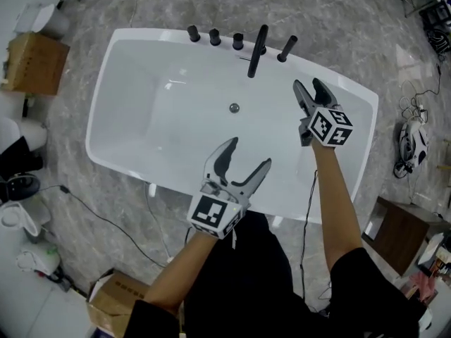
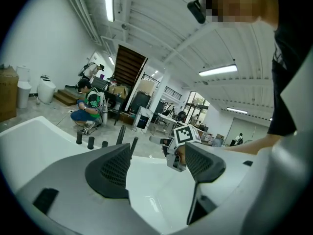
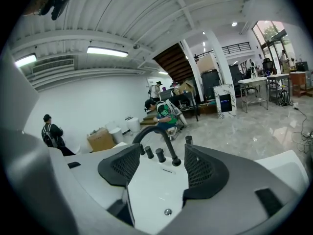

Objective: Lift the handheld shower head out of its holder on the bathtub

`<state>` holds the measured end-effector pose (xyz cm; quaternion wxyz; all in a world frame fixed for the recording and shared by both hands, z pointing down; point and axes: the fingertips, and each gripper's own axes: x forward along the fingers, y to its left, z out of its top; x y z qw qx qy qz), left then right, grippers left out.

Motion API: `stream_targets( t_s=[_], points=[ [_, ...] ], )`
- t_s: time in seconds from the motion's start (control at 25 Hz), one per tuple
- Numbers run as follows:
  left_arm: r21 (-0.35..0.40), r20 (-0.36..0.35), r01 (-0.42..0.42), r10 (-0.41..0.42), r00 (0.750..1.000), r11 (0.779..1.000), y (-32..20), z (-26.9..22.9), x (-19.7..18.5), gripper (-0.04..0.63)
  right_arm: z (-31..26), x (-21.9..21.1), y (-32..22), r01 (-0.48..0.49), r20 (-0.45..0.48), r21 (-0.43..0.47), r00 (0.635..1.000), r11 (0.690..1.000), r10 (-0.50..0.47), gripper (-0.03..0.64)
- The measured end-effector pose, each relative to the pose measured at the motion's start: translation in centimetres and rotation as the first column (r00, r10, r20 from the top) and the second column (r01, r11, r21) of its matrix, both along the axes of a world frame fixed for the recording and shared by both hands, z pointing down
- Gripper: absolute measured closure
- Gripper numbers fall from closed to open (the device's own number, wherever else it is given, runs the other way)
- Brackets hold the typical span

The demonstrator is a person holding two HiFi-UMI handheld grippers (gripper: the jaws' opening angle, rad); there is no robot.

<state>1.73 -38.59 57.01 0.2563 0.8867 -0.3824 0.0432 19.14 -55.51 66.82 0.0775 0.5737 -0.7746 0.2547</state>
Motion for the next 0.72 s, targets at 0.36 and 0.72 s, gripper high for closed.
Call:
stream_targets(
  t_s=[0.36, 0.72],
  points=[
    [-0.019, -0.039, 0.076, -0.077, 0.996, 0.997, -2.2, 1.3, 0.8, 0.272, 3.5, 0.4, -5.0, 0.009, -0.025, -0.004, 1.000, 1.000, -0.010, 0.365],
    [0.015, -0.044, 0.105, -0.104, 0.994, 0.994, -3.2, 1.7, 0.6, 0.272, 7.8, 0.5, -9.0, 0.014, -0.095, -0.024, 0.995, 1.000, -0.016, 0.367]
  ],
)
